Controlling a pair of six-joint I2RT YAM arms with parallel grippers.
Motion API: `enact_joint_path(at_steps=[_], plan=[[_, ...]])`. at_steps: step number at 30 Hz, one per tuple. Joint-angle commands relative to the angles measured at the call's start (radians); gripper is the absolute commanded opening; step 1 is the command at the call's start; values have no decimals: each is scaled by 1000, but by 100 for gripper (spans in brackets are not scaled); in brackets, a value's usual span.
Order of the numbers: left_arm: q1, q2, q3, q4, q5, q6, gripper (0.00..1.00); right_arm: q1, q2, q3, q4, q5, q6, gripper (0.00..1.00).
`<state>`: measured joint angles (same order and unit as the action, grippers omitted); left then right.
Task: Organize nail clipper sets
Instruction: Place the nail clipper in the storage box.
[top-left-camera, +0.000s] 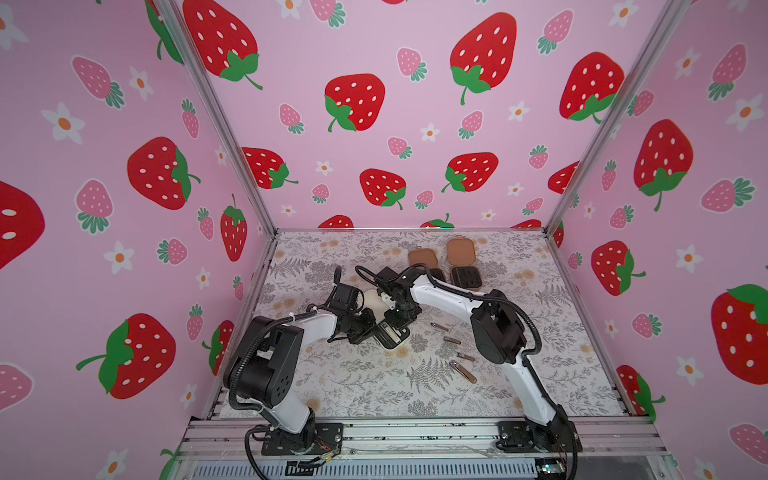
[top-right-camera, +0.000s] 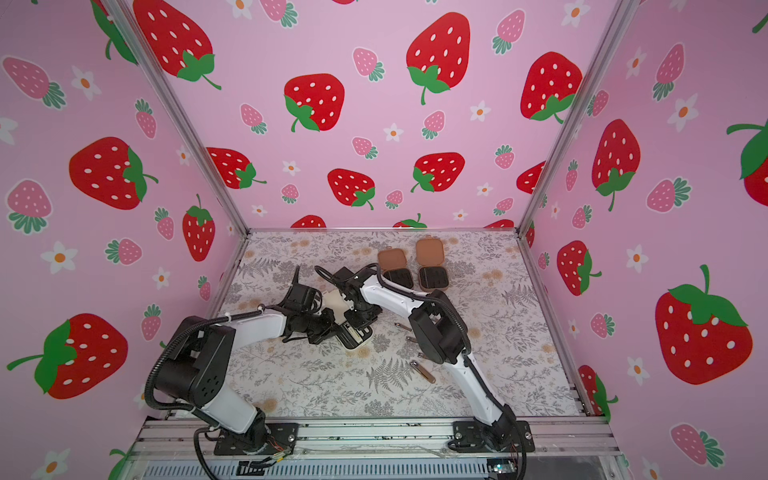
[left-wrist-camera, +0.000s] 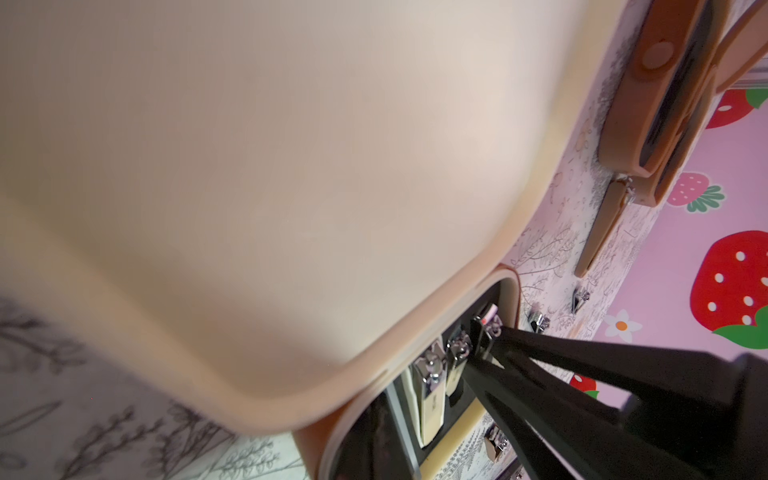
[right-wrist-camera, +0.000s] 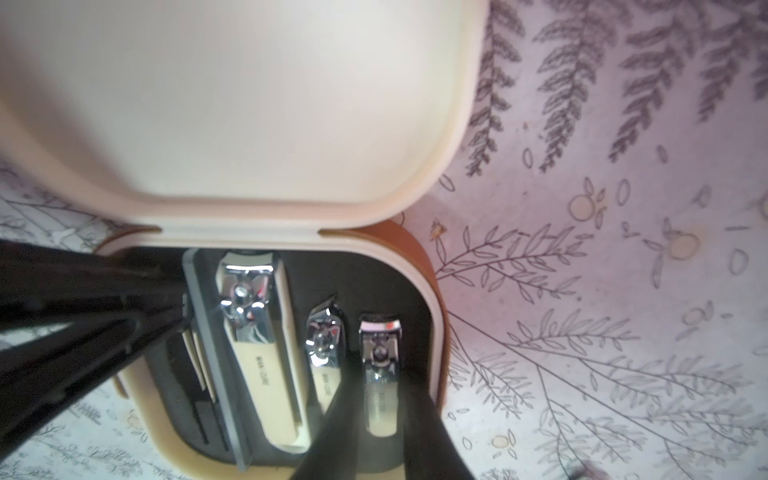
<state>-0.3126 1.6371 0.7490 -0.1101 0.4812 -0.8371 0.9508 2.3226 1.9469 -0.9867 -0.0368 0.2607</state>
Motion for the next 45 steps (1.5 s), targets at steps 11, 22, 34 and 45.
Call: enact_joint_path(at_steps=[11,22,34,45], plan=[[-8,58,-28,-111,-49,1,0,-15,18,-3,-1,96,-6,25],[-8,73,-30,-100,-49,1,0,-4,18,2,23,113,21,22],[-8,77,-28,-99,-47,1,0,8,-30,4,26,128,29,25],[-8,80,-28,-97,-47,3,0,13,-79,-17,58,165,35,25]])
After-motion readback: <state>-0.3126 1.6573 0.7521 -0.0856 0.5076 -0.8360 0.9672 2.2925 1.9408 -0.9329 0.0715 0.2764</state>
